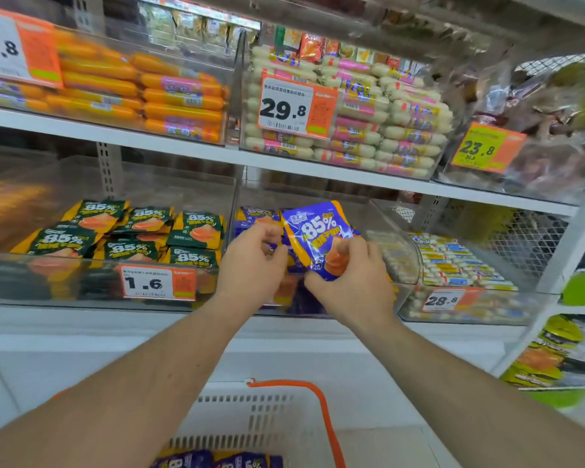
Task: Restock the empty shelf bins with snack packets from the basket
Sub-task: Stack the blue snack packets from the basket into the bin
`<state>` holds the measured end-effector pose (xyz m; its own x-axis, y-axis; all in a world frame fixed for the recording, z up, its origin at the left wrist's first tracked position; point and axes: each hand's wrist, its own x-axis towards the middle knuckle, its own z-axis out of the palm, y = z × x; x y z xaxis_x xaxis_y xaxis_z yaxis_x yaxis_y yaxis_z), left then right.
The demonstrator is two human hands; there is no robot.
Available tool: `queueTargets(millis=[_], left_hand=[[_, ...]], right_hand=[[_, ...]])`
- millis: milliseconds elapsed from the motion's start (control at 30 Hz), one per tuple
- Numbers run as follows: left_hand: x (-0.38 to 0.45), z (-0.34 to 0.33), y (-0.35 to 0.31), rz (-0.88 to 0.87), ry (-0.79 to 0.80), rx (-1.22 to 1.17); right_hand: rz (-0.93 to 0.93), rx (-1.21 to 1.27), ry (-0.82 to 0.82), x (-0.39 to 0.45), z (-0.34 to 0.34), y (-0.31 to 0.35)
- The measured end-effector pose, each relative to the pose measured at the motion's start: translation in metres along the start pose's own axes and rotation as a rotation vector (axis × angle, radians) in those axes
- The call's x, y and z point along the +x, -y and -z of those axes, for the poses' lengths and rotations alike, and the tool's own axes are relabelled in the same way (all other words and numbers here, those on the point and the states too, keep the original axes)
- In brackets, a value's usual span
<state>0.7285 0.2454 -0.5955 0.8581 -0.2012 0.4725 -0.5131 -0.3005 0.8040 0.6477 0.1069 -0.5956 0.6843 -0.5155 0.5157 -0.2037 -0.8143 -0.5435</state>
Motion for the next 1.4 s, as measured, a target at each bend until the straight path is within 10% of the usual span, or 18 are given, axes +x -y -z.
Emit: queueTargets(millis=[100,267,1400], left_hand=[[0.021,-0.001,0.014,-0.239,-0.06,0.507],[0.038,-0.013,0.037,-0.165,0.036,0.861],[0.034,-0.016,0.035,-0.084,0.052,0.831]], right_hand=[[-0.064,-0.081,0.022,0.044,0.004,-0.013],[-0.261,-0.24,0.129,0.11,-0.01,-0.036],[-0.228,-0.399,0.342,0.157,-0.063,-0.062]])
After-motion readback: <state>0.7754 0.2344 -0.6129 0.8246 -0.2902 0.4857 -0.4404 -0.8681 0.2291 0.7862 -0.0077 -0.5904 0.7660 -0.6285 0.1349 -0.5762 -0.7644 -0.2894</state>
